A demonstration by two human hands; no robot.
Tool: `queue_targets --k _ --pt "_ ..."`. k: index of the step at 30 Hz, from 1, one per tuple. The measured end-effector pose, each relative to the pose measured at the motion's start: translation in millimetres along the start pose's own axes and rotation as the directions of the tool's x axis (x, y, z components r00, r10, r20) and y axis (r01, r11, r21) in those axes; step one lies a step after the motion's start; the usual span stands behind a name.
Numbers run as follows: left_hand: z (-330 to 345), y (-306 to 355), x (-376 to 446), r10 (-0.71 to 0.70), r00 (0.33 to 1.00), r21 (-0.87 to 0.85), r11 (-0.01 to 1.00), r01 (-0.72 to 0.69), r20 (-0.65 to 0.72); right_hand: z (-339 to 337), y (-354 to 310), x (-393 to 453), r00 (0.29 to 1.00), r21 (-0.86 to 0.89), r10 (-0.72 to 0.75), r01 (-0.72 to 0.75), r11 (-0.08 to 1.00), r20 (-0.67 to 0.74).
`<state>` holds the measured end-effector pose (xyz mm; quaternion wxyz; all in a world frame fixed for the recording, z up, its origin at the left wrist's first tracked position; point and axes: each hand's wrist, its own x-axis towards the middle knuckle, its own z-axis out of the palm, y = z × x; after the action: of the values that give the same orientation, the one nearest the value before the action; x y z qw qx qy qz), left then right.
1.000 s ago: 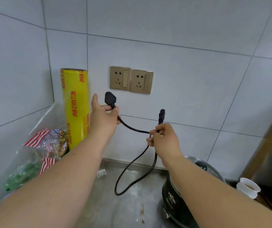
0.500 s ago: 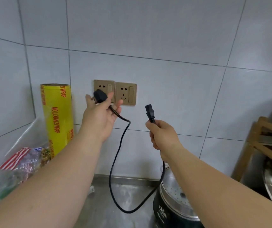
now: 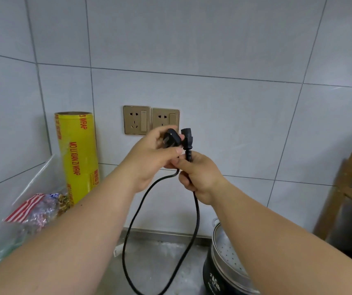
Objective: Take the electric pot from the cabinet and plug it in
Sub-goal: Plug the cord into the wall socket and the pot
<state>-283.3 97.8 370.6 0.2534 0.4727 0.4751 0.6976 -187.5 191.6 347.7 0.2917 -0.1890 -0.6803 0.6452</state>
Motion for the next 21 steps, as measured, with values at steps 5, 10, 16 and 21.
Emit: queue_targets --k 5,10,16,21 --pt "-19.6 7.5 0.4 -0.064 0.929 0.083 0.996 0.036 0.365 -21.2 1.0 0.6 0.976 0.028 0.062 -0.070 0.997 0.211" --pt "-17.9 4.6 11.3 -0.097 0.957 0.173 0.984 0.050 0.272 -21.0 4.7 2.6 0.955 -0.001 0.104 -0.108 0.994 0.277" --pt "-12.0 -6.6 20.5 -0.008 1.000 0.400 0.917 0.011 -0.010 -19.4 12.6 13.3 0.990 -0.020 0.129 -0.128 0.992 0.052" --pt "-24.6 -17.9 43.5 0.218 0.854 0.611 0.780 0.139 -0.473 -26.4 18.2 20.1 0.954 0.012 0.193 -0.196 0.981 -0.229"
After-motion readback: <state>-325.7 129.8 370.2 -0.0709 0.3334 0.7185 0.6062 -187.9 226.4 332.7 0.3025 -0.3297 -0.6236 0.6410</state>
